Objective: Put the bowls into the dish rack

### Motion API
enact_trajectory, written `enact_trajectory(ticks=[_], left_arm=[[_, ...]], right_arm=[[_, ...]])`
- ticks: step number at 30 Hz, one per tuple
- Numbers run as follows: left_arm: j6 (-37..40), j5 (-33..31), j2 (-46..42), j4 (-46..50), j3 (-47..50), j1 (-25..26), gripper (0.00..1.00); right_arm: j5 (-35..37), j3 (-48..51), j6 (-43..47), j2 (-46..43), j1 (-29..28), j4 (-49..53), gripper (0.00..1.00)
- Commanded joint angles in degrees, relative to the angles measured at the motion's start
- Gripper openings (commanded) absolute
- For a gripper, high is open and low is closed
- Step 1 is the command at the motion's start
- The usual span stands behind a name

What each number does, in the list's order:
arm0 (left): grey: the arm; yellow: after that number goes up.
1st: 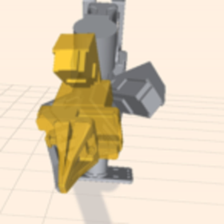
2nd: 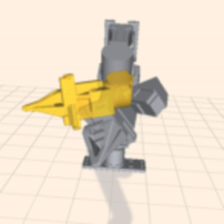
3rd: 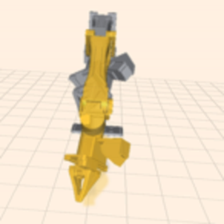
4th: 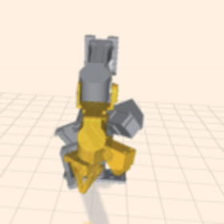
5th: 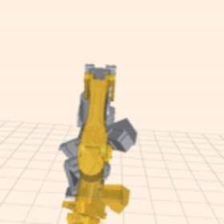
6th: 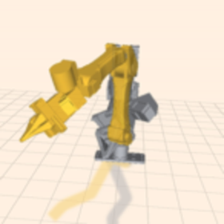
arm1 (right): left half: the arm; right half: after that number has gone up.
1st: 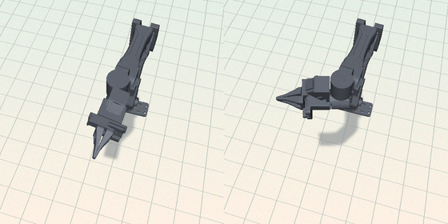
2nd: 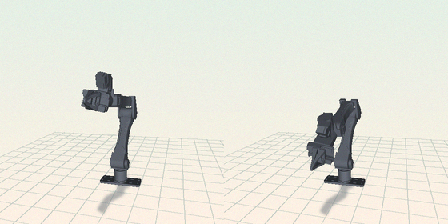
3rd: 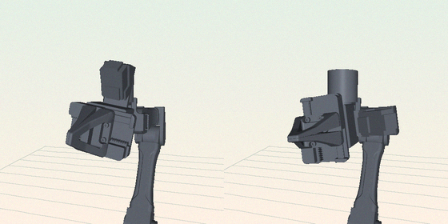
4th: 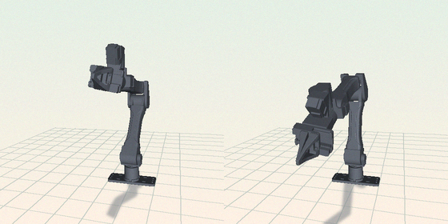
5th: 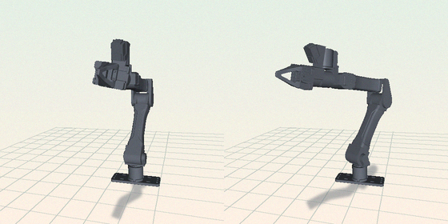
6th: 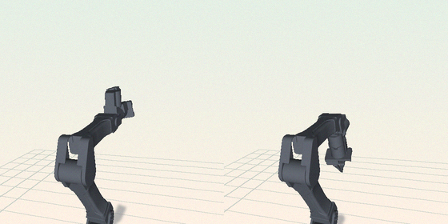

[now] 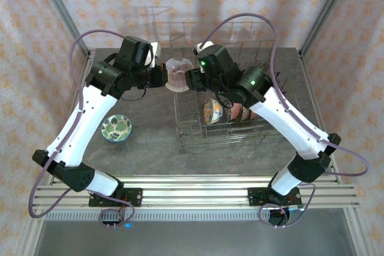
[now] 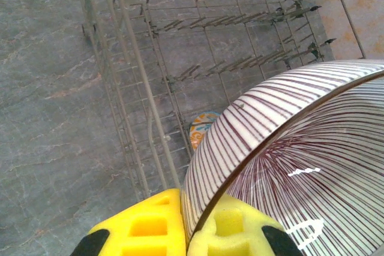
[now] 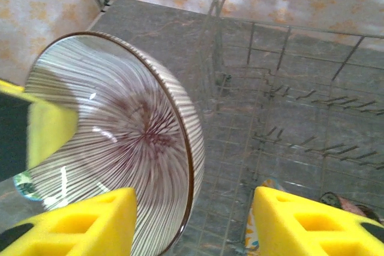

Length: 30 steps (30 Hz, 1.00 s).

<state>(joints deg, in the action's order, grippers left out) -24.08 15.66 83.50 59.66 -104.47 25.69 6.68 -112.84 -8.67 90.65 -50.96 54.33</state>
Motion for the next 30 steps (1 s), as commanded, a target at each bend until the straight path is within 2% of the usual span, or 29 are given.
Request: enact_trajectory(ticks=[1, 11, 18, 22, 30], left_arm=[[-0.3, -2.4, -0.9, -2.6, -1.9, 0.7, 0.0], [-1.3, -3.1, -1.3, -4.5, -1.4, 1.8, 0.0], [-1.6, -3.4, -1.1, -4.6, -1.5, 2.5, 0.0], [-1.7, -3.4, -0.9, -4.7, -1.8, 2.6, 0.0], [-2.2, -2.1, -0.2, -4.4, -1.5, 3.4, 0.0]], right_arm=[[6.5, -0.7, -2.1, 0.0, 0.1, -1.4, 0.49], [6.6, 0.9, -3.0, 0.4, 0.1, -2.5, 0.36], [3.8, 0.0, -2.7, 1.5, 0.1, -1.4, 0.33], [4.0, 0.0, -2.6, 1.8, 0.1, -0.8, 0.19], [6.3, 0.0, -3.5, 1.5, 0.1, -0.7, 0.09]])
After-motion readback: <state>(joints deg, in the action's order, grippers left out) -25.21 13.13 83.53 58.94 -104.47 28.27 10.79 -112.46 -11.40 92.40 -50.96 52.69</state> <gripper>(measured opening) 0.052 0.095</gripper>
